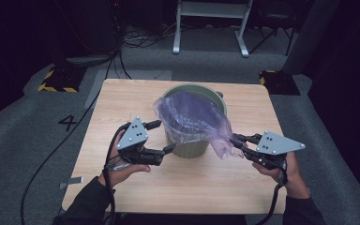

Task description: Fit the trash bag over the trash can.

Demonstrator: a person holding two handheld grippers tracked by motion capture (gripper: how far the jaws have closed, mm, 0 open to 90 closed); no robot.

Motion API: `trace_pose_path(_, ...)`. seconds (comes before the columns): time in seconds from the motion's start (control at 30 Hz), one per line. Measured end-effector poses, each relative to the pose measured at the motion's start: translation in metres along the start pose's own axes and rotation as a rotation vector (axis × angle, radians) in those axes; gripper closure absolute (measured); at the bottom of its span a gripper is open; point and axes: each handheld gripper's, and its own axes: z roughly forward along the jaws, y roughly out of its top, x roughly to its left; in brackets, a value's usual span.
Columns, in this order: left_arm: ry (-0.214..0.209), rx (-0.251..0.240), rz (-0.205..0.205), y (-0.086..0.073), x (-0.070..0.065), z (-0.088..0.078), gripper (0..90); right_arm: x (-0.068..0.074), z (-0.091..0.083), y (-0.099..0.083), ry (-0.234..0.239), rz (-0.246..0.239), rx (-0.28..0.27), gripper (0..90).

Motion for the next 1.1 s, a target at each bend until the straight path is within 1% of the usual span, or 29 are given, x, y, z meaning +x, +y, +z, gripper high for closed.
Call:
trace_pose_path(0.1, -0.030, -0.011, 0.030, 0.003, -0.007, 0.007, 18.1, 0.002, 0.003, 0.000, 0.010, -0.005, -0.006, 86.5)
trace_pose_path(0.13, -0.029, -0.007, 0.040, 0.004, -0.008, 0.009, 17.4, 0.003, 0.004, 0.000, 0.016, -0.006, -0.010, 88.8)
trace_pose_path(0.23, -0.031, -0.006, 0.050, 0.007, -0.009, 0.013, 16.5, 0.005, 0.006, 0.001, 0.027, -0.008, -0.012, 89.5)
trace_pose_path(0.27, -0.020, -0.002, 0.059, 0.009, -0.009, 0.015, 16.6, 0.006, 0.006, 0.002, 0.032, -0.011, -0.010, 89.7)
trace_pose_path(0.33, -0.014, -0.006, 0.069, 0.010, -0.008, 0.016, 18.9, 0.009, 0.008, 0.004, 0.035, -0.022, -0.006, 89.8)
trace_pose_path(0.37, 0.000, -0.004, 0.084, 0.011, -0.007, 0.017, 22.2, 0.010, 0.008, 0.005, 0.041, -0.022, -0.008, 89.8)
trace_pose_path(0.4, 0.014, 0.002, 0.100, 0.012, -0.007, 0.018, 27.9, 0.012, 0.009, 0.005, 0.047, -0.028, -0.007, 89.8)
trace_pose_path(0.43, 0.031, 0.008, 0.113, 0.012, -0.007, 0.019, 35.7, 0.013, 0.009, 0.006, 0.048, -0.025, -0.006, 89.8)
trace_pose_path(0.47, 0.048, 0.014, 0.123, 0.012, -0.006, 0.020, 40.0, 0.014, 0.010, 0.007, 0.052, -0.026, -0.006, 89.7)
trace_pose_path(0.5, 0.051, 0.019, 0.131, 0.013, -0.005, 0.021, 47.8, 0.015, 0.010, 0.007, 0.059, -0.023, -0.008, 89.7)
trace_pose_path(0.53, 0.043, 0.021, 0.140, 0.012, -0.004, 0.021, 55.2, 0.016, 0.010, 0.008, 0.066, -0.024, -0.012, 89.6)
trace_pose_path(0.57, 0.045, 0.028, 0.154, 0.012, -0.004, 0.022, 62.0, 0.016, 0.011, 0.008, 0.065, -0.024, -0.013, 89.4)
trace_pose_path(0.63, 0.048, 0.036, 0.174, 0.012, -0.003, 0.023, 73.9, 0.017, 0.011, 0.009, 0.067, -0.018, -0.017, 88.8)
trace_pose_path(0.7, 0.040, 0.038, 0.193, 0.012, -0.002, 0.023, 84.8, 0.017, 0.012, 0.009, 0.061, -0.019, -0.017, 87.8)
trace_pose_path(0.73, 0.039, 0.040, 0.201, 0.012, -0.002, 0.022, 88.8, 0.017, 0.012, 0.009, 0.057, -0.019, -0.017, 86.9)
trace_pose_path(0.77, 0.034, 0.044, 0.207, 0.011, -0.001, 0.021, 89.5, 0.017, 0.011, 0.009, 0.049, -0.014, -0.016, 84.4)
trace_pose_path(0.8, 0.026, 0.052, 0.222, 0.011, -0.002, 0.020, 89.7, 0.016, 0.011, 0.009, 0.043, -0.010, -0.017, 79.4)
trace_pose_path(0.83, 0.029, 0.059, 0.238, 0.010, -0.003, 0.018, 89.7, 0.015, 0.010, 0.009, 0.027, 0.009, -0.019, 75.7)
trace_pose_path(0.87, 0.023, 0.064, 0.248, 0.009, -0.004, 0.017, 89.8, 0.013, 0.010, 0.008, 0.020, 0.019, -0.022, 74.8)
trace_pose_path(0.93, 0.012, 0.074, 0.275, 0.007, -0.007, 0.014, 89.8, 0.011, 0.008, 0.007, 0.017, 0.033, -0.023, 67.9)
trace_pose_path(0.97, 0.015, 0.078, 0.289, 0.006, -0.008, 0.014, 89.8, 0.009, 0.008, 0.006, 0.012, 0.048, -0.019, 62.0)
trace_pose_path(1.0, 0.007, 0.091, 0.314, 0.004, -0.010, 0.013, 89.8, 0.008, 0.008, 0.006, 0.004, 0.068, -0.010, 58.7)
trace_pose_path(1.03, 0.004, 0.102, 0.322, 0.003, -0.012, 0.012, 89.8, 0.005, 0.007, 0.006, -0.011, 0.093, -0.008, 55.0)
trace_pose_path(1.1, 0.000, 0.112, 0.338, 0.001, -0.014, 0.012, 89.8, 0.003, 0.006, 0.007, -0.015, 0.121, -0.021, 51.3)
